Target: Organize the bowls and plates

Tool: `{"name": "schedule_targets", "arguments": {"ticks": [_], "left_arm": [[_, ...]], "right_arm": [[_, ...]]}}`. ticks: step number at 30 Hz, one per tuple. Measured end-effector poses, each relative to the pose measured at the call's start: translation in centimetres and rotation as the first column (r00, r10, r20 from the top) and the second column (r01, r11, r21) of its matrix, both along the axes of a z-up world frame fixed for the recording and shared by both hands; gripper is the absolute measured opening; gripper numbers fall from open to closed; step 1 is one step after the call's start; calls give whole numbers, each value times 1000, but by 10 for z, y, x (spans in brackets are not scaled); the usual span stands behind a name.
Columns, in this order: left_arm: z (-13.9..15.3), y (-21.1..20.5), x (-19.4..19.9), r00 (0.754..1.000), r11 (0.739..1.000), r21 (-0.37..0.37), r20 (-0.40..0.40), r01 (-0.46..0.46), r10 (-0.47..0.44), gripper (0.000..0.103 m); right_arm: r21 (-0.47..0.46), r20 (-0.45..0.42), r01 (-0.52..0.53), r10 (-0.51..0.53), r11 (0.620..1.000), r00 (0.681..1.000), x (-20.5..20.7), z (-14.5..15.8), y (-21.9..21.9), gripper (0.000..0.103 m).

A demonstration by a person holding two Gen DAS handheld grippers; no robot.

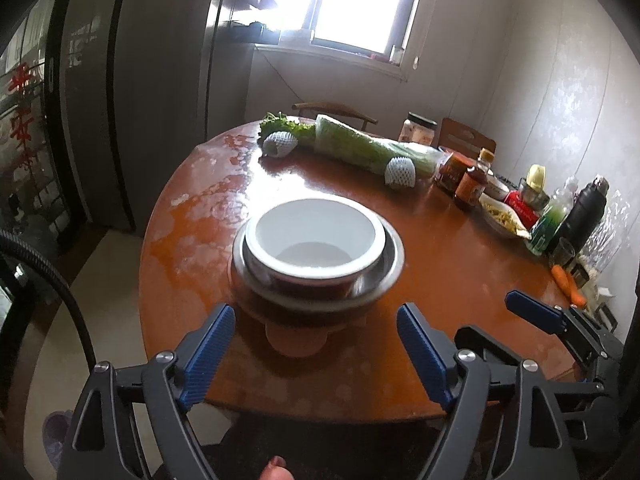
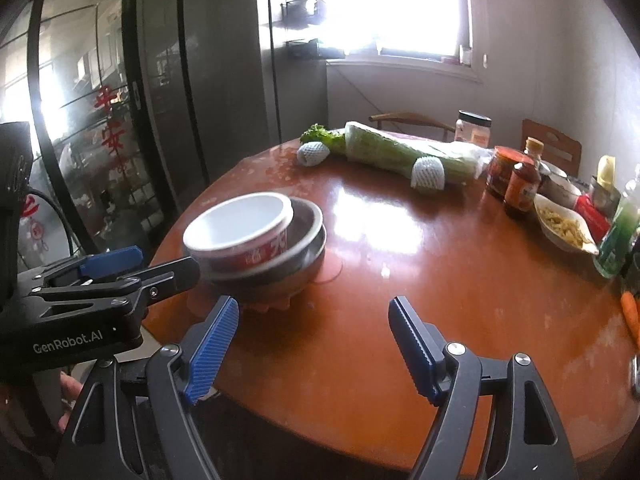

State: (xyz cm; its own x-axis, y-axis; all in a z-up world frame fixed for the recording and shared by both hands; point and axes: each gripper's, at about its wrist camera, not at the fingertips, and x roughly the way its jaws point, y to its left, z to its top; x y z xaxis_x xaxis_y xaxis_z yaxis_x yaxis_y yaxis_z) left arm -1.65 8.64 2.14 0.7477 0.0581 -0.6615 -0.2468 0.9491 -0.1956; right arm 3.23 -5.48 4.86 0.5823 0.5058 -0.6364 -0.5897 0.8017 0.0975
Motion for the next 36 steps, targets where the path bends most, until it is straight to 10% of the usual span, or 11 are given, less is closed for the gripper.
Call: {"name": "schedule_targets", "arguments": {"ticks": [36], "left_arm": [[-17,-18,-26,999,998,56,-41,-4,6,84]], "right_arm": [[-4,3,56,-56,998,998,-38,-12,-29,79]]}}
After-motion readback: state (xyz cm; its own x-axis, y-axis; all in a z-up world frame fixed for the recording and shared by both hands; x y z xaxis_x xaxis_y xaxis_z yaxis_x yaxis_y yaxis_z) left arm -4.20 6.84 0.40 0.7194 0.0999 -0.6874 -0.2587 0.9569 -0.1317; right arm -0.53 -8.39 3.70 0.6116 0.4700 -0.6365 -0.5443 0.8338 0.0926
